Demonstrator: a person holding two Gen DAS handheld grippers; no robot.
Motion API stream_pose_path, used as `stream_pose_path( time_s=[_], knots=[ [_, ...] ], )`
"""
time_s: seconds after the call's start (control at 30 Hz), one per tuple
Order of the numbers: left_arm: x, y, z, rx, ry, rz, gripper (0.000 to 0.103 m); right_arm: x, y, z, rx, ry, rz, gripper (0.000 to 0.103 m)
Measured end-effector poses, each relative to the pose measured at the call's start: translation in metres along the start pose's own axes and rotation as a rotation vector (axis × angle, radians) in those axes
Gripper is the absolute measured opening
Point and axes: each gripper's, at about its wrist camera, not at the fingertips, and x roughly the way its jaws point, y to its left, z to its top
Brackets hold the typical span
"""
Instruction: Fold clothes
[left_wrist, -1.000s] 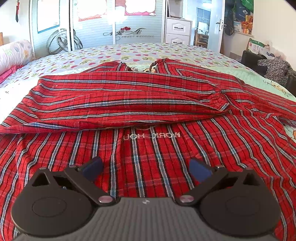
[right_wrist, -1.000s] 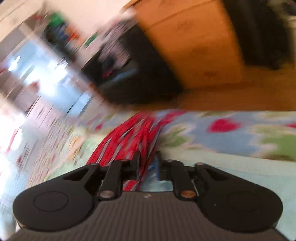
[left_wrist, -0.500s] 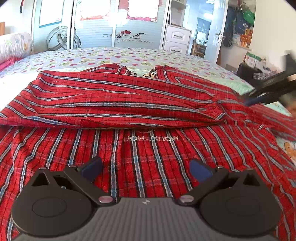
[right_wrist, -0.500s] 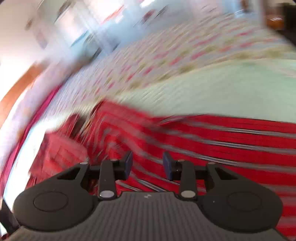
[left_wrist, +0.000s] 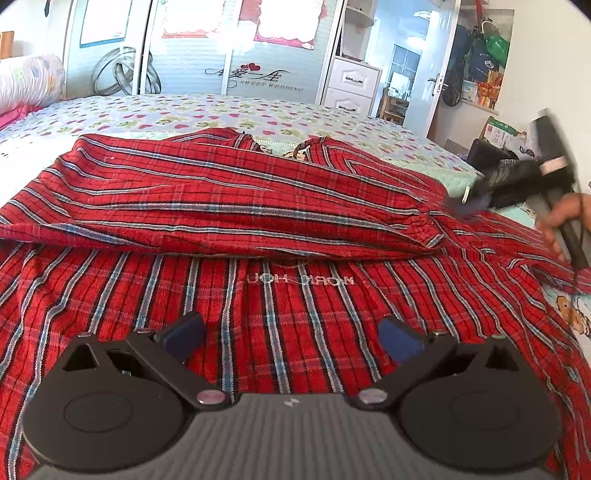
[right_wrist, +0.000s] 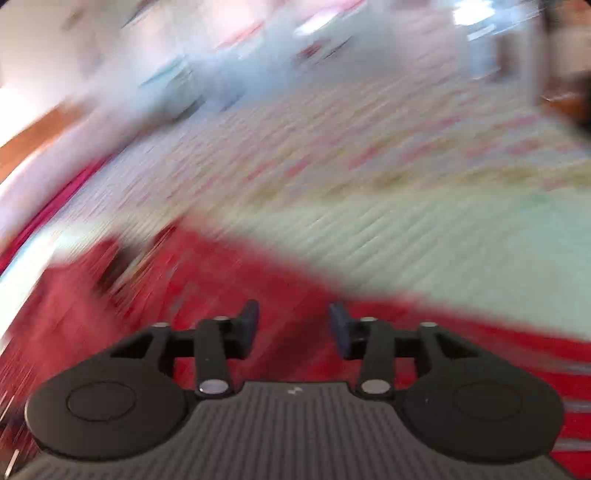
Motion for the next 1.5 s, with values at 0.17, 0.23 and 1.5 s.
stream_pose_path(
  time_s=[0.17,0.23,1.5],
  knots=[
    [-0.001,0.000,0.000,-0.002,0.000,-0.004,0.103,0.015,-0.028,0.031,0.112,-0.147,-0.199,0.000],
    [-0.001,0.001,0.000,-0.002,0.000,-0.004,0.103,0.019,-0.040,0.044,0.160,-0.220,-0.283,0.010],
    [0.003,-0.006,0.000,0.028,0.011,0.028,0.103,-0.135,-0.069,-0.114,0.383,-0.302,-0.504,0.012]
  ],
)
